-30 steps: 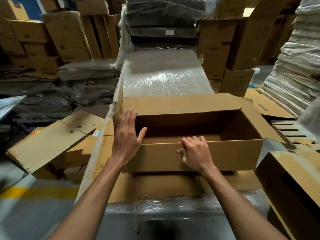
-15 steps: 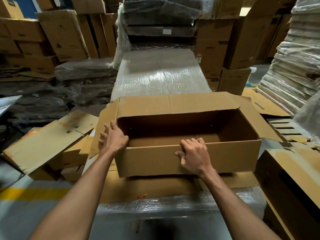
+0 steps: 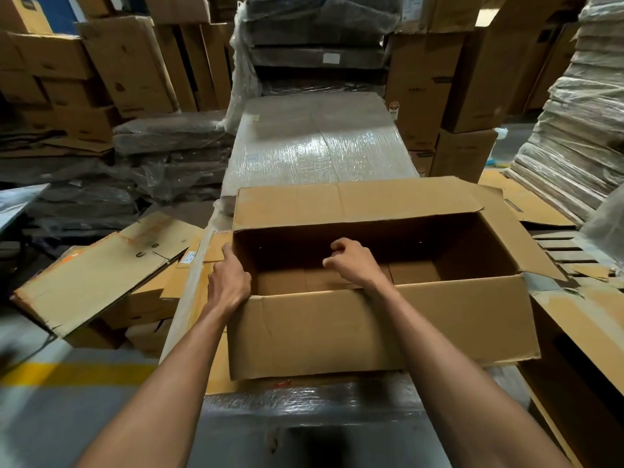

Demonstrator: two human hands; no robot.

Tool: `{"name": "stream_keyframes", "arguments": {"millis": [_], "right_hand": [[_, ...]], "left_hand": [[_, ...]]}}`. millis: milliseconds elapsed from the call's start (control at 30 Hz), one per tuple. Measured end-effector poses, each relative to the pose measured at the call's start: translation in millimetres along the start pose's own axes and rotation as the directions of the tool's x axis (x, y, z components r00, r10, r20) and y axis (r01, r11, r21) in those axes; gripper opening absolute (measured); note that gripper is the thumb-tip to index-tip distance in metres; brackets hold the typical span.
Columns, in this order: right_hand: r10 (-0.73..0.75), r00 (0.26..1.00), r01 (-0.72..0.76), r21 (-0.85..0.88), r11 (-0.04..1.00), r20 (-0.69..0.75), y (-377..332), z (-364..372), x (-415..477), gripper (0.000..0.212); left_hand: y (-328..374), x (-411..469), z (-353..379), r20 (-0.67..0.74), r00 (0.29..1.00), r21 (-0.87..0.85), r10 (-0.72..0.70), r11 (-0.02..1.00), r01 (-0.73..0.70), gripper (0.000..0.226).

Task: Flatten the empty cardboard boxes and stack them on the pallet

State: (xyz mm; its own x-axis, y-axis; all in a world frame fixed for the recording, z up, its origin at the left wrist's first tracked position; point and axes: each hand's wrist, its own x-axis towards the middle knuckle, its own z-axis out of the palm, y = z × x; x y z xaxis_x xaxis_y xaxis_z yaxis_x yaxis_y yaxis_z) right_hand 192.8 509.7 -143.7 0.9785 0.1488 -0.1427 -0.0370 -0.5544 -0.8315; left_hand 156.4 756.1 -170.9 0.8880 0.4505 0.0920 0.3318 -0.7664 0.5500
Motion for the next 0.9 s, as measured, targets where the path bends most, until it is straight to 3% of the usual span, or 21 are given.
{"name": "stream_keyframes", "arguments": {"millis": [33,100,167,233,300,367,433,500,567,700,900], "right_hand": [[0.054,0.997,-0.065,0.269,0.961,0.048,-5.0,3.3,3.9,0.052],[0.098,0.979,-0.198,0.720,0.665,0.179,-13.2,10.6,6.5,0.043],[0.063,0.984,-0.179,0.880,0.440,0.169,-20.4,15.3,9.0,0.024],[0.032,0.998,-0.063,0.913,0.402,0.055,-30.2,16.8,13.8,0.024],[0.019,0.995,0.075,0.873,0.483,-0.096,-42.1,15.1,20.5,0.018],[-0.029,0.978,0.181,0.766,0.617,-0.208,-56.0,8.7,26.3,0.048],[-0.126,0.943,0.283,0.542,0.791,-0.309,-65.7,-0.6,34.7,0.073],[-0.250,0.891,0.355,0.240,0.903,-0.378,-72.7,-11.7,46.6,0.076],[-0.344,0.849,0.356,-0.047,0.933,-0.402,-77.9,-23.0,61.7,0.079],[-0.429,0.847,0.244,-0.487,0.838,-0.314,-82.6,-38.2,80.7,0.078],[-0.451,0.880,0.186,-0.765,0.617,-0.150,-61.3,-38.4,107.1,0.063]], "left_hand": [[-1.2,-4.0,-0.4,-0.010,1.000,-0.004,0.000,1.000,0.000,0.062],[-3.8,-10.4,-0.7,-0.036,0.999,-0.013,-0.001,1.000,0.000,0.064],[-5.5,-16.1,-0.5,-0.057,0.998,-0.028,-0.002,1.000,0.000,0.068],[-7.6,-22.7,0.4,-0.074,0.997,-0.035,0.002,0.999,-0.005,0.072],[-10.3,-29.9,-0.1,-0.083,0.997,-0.041,-0.003,0.999,0.000,0.071],[-13.6,-34.4,-1.3,-0.083,0.997,-0.054,0.005,0.998,-0.009,0.064],[-15.8,-36.7,0.1,-0.085,0.996,-0.050,0.039,0.998,-0.044,0.071],[-17.5,-37.8,2.9,-0.084,0.995,-0.050,0.055,0.997,-0.059,0.075],[-18.2,-39.1,4.9,-0.089,0.995,-0.051,0.053,0.997,-0.058,0.076],[-19.4,-42.0,7.4,-0.144,0.988,-0.052,0.051,0.997,-0.059,0.075],[-24.5,-45.1,11.8,-0.160,0.986,-0.042,0.037,0.998,-0.044,0.073]]}}
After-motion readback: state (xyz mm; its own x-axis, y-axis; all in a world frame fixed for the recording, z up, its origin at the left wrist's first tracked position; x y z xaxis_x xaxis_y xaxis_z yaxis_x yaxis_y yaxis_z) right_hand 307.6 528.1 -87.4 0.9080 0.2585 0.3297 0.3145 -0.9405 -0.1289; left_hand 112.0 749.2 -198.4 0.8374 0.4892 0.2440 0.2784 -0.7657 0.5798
